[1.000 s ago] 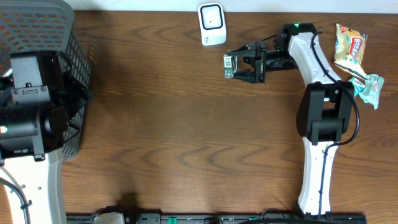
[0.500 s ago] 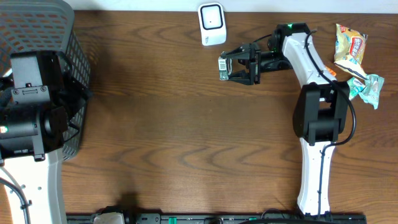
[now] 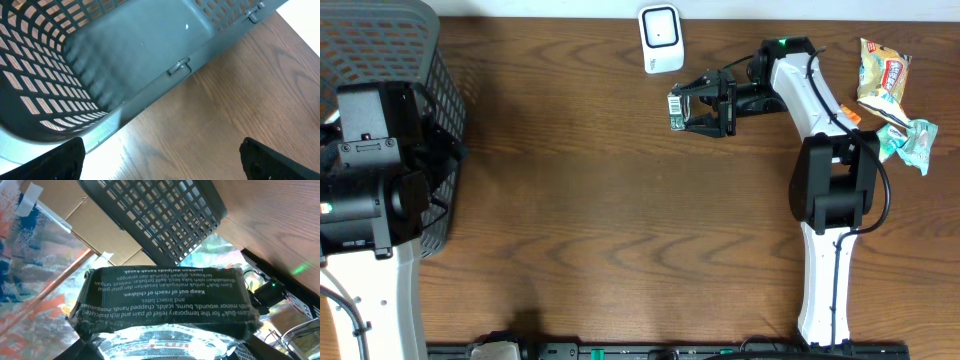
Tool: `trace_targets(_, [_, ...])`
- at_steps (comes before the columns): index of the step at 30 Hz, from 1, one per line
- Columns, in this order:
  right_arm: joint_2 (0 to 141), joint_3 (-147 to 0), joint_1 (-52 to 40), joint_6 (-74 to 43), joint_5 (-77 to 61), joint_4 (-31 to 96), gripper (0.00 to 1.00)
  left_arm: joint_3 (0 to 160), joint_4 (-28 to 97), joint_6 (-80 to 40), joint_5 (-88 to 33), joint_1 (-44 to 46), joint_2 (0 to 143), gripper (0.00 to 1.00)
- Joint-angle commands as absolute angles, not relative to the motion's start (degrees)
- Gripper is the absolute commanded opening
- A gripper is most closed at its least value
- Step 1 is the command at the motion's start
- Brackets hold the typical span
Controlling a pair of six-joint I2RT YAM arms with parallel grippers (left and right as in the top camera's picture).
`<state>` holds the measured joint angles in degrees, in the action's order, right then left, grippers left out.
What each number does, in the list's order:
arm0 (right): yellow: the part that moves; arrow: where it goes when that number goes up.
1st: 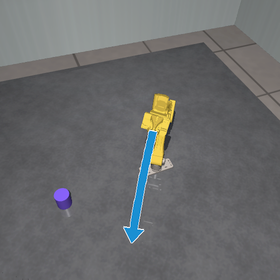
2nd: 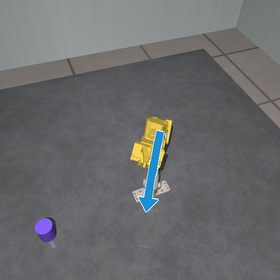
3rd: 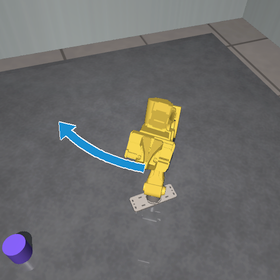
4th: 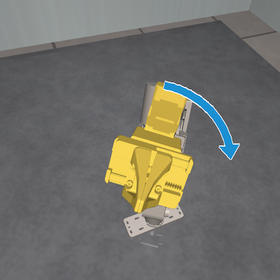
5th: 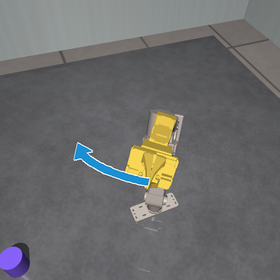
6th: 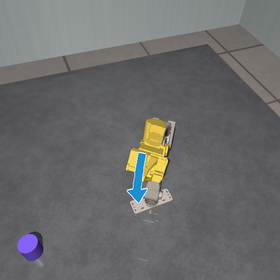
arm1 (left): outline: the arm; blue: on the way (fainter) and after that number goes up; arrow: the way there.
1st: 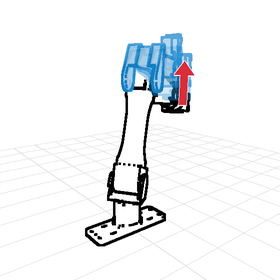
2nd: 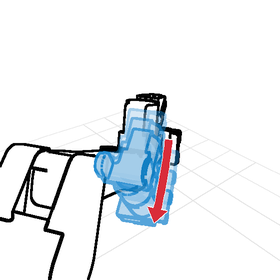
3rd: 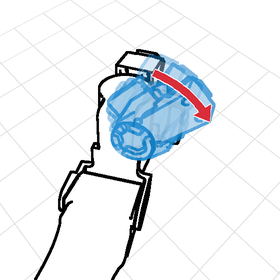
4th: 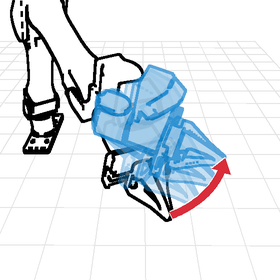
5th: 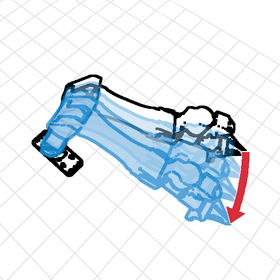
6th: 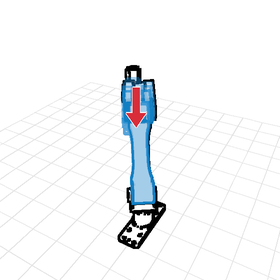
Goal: Scan the item barcode
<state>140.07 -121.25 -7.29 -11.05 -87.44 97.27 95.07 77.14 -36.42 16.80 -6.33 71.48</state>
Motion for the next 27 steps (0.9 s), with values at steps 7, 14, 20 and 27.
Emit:
trace_targets(7, [137.7,-122.1,-7.6,-9.3,-88.0,97.1,0.57,94.8,77.3,-37.2,17.3,-6.6,71.5,0.98])
trace_targets(14, [137.7,-122.1,-7.6,-9.3,-88.0,97.1,0.57,94.8,77.3,-37.2,17.4,-6.6,71.5,0.98])
trace_targets(20, [137.7,-122.1,-7.6,-9.3,-88.0,97.1,0.56,94.8,77.3,-37.2,17.4,-6.6,71.5,0.98])
trace_targets(27, [137.7,-122.1,-7.7,-9.3,-86.5,97.1,0.57,94.8,77.3,-37.2,17.4,-6.6,71.5,0.98])
